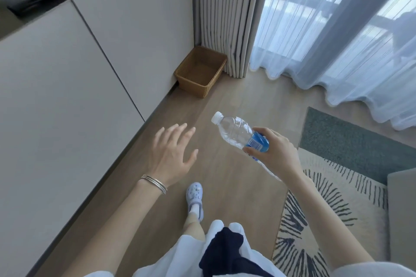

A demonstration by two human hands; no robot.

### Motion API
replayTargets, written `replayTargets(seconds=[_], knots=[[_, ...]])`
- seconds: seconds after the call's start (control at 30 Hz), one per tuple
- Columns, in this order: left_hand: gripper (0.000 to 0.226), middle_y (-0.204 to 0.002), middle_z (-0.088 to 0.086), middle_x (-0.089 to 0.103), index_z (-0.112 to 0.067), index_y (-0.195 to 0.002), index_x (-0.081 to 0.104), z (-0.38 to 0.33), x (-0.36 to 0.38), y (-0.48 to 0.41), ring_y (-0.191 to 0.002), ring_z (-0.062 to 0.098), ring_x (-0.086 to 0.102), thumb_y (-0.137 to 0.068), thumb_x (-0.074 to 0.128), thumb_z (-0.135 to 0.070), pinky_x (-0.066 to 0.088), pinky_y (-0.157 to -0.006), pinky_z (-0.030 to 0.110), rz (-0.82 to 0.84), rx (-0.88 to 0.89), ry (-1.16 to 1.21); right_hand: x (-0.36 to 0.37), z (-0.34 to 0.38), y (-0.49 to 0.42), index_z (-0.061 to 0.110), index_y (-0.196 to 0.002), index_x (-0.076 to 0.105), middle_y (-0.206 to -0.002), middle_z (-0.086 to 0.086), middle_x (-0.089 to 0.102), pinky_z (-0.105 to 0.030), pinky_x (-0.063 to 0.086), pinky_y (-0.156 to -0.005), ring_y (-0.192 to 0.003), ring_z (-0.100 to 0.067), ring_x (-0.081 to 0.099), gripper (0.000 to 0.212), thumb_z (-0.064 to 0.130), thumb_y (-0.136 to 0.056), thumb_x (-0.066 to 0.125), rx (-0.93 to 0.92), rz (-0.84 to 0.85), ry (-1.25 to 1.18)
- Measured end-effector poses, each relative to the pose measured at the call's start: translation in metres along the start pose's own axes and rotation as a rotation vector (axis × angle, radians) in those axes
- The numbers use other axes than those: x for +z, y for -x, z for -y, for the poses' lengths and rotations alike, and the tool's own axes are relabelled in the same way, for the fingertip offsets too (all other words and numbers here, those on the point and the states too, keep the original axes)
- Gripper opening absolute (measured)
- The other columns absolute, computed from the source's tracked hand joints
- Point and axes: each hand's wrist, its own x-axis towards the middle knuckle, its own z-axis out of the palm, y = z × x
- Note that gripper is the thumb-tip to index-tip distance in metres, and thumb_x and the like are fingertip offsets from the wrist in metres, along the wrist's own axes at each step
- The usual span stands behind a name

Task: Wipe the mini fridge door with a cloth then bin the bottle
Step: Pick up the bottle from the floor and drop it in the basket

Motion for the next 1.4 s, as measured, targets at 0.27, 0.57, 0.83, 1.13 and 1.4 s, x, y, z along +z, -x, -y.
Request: replayTargets(seconds=[0.27, 0.57, 0.83, 1.13, 1.4], knots=[[0.056, -0.128, 0.01, 0.062, -0.015, -0.127, 0.062, 0.045, 0.01, -0.103, -0.119, 0.03, 0.057, -0.086, 0.04, -0.046, 0.043, -0.101, 0.05, 0.029, 0.009, -0.003, -0.004, 0.023, -0.107, 0.037, -0.12, 0.052, -0.116, 0.015, 0.061, -0.031, 0.047, -0.075, -0.099, -0.013, 0.058, 0.049, 0.053, -0.076, 0.066, 0.01, 0.011, 0.028], [0.056, -0.13, 0.011, 0.061, -0.015, -0.129, 0.061, 0.097, 0.008, -0.232, -0.119, 0.03, 0.057, -0.087, 0.041, -0.045, 0.04, -0.102, 0.05, 0.006, 0.044, -0.013, -0.023, 0.062, -0.231, 0.036, -0.121, 0.051, -0.116, 0.015, 0.06, -0.029, 0.044, -0.072, -0.1, -0.013, 0.058, 0.05, 0.054, -0.077, 0.065, 0.008, -0.042, 0.02], [0.055, -0.129, 0.011, 0.062, -0.014, -0.128, 0.061, 0.121, 0.023, -0.293, -0.118, 0.03, 0.058, -0.087, 0.042, -0.044, 0.042, -0.101, 0.05, 0.024, 0.041, -0.003, -0.013, 0.069, -0.302, 0.036, -0.122, 0.051, -0.117, 0.014, 0.06, -0.028, 0.04, -0.068, -0.1, -0.014, 0.058, 0.05, 0.054, -0.077, 0.065, 0.015, -0.005, 0.027], [0.055, -0.127, 0.011, 0.063, -0.013, -0.127, 0.062, 0.126, 0.052, -0.369, -0.116, 0.031, 0.058, -0.087, 0.04, -0.045, 0.044, -0.099, 0.05, 0.099, -0.019, -0.013, -0.019, 0.053, -0.399, 0.038, -0.122, 0.05, -0.117, 0.015, 0.06, -0.027, 0.039, -0.066, -0.098, -0.012, 0.057, 0.049, 0.055, -0.078, 0.064, -0.017, 0.102, 0.053], [0.055, -0.126, 0.011, 0.063, -0.014, -0.126, 0.063, 0.118, 0.066, -0.477, -0.116, 0.03, 0.058, -0.086, 0.041, -0.045, 0.045, -0.097, 0.05, 0.079, -0.079, -0.017, -0.059, 0.04, -0.518, 0.038, -0.123, 0.049, -0.117, 0.015, 0.059, -0.03, 0.046, -0.07, -0.097, -0.012, 0.057, 0.051, 0.056, -0.077, 0.063, -0.098, 0.116, 0.101]])
